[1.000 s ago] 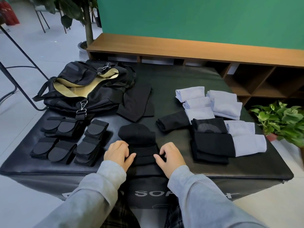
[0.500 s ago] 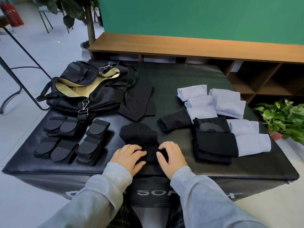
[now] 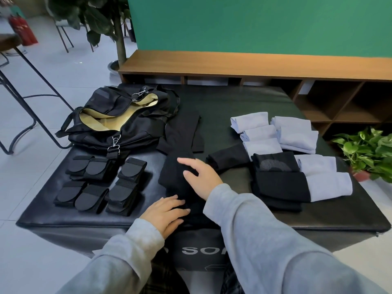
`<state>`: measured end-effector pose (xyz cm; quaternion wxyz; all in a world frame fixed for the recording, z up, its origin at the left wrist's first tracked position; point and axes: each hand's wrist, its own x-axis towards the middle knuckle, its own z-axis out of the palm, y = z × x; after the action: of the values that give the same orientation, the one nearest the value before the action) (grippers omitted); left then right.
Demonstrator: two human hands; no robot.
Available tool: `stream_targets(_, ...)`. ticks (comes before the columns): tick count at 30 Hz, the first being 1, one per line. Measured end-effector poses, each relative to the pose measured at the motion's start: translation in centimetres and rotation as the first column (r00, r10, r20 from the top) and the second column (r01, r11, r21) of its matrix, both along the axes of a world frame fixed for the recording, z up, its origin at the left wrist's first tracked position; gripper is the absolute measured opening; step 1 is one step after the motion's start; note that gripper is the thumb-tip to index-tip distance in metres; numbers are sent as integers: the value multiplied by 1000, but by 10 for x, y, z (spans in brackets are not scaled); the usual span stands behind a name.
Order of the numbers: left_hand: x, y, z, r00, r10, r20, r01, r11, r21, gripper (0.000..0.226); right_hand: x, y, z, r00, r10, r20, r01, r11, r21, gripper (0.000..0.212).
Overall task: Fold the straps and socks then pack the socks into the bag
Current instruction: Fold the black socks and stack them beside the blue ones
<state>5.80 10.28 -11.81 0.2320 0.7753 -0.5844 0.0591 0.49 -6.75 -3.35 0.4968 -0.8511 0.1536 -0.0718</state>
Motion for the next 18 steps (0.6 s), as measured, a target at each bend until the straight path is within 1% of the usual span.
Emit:
stream_targets(3,0,3,5,1000,-9,3,9,997,74,39,6,-14,13,996,-43,77,50,994,-97,43)
stream_targets(5,-1,3,6,1000,-12,3,11,994,111,41,6,-28,15,994,-91,57,98,986,-132,47)
stream_targets(7,-2,3,7,1000,3,21,-5,992,130,38,-1,-37,15,987,-152,47,157,973,-170,47)
stream_targets(9,-4,2,10,999,23,39,-29,988,149,33,-13,-37,10,974,-177,143,207,950,-235,41)
stream_targets(11,-8,0,14,999,31,28,-37,975,217,41,-29,-32,-3,955,-103,280,193,929,-315,32)
stream_targets(12,-9,-1,15,999,40,27,-46,966,256,42,-38,-28,-11,952,-38,303,152,920,-362,30)
stream_targets(14,-13,-3,16,999,38,30,-46,948,313,44,-56,-21,-31,957,81,280,58,889,-454,28)
stream_targets(16,-13,-5,19,999,52,-8,-44,914,404,46,-68,-12,-44,965,163,206,-36,858,-512,25)
stream_targets(18,-12,-9,22,996,95,-2,-84,888,453,51,-75,-6,-57,963,231,141,-112,813,-572,27)
